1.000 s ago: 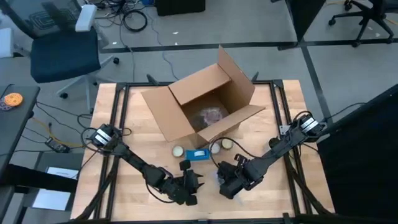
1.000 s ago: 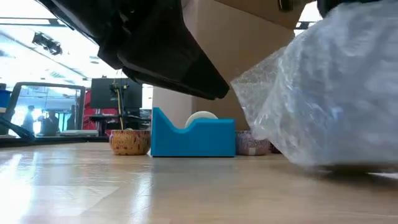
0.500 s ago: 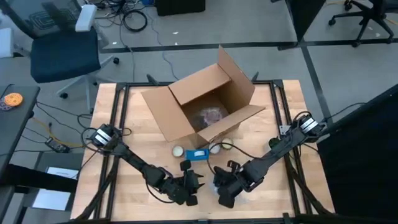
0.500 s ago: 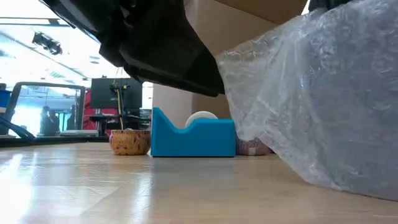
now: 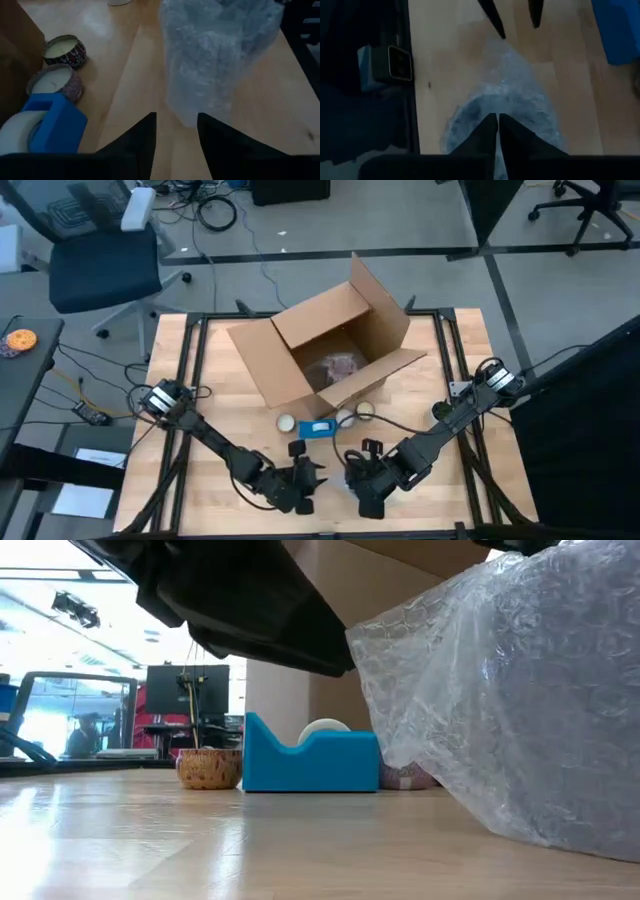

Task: Wrap mug
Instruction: Wrap the purple mug with the bubble wrap

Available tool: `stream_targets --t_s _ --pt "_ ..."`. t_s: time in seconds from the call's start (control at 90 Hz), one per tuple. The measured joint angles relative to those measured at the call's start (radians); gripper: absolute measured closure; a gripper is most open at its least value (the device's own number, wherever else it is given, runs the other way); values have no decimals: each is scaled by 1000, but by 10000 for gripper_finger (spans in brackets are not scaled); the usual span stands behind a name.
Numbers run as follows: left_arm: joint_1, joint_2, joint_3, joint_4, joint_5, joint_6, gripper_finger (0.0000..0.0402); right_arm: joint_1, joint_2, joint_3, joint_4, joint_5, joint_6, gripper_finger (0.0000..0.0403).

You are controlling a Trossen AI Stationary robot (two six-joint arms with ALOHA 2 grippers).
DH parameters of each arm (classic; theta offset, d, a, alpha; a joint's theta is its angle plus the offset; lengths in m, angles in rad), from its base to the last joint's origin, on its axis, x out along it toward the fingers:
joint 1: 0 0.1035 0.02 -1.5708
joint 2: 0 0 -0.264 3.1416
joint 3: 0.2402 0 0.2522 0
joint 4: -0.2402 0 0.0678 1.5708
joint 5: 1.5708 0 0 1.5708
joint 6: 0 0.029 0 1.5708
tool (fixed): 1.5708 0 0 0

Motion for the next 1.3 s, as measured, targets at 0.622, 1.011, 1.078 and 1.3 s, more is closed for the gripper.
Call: stream_targets --t_s 0.622,1.011,1.078,1.3 --pt "24 0 0 77 -16 -66 273 16 -45 1 31 38 -353 403" --pt "-13 45 0 288 -4 -232 273 63 -43 1 87 110 -535 403" --pt "-17 58 0 332 -6 -247 273 63 -43 1 96 147 -525 403" --pt "-25 68 0 367 -14 -300 273 73 -43 1 119 199 -509 403"
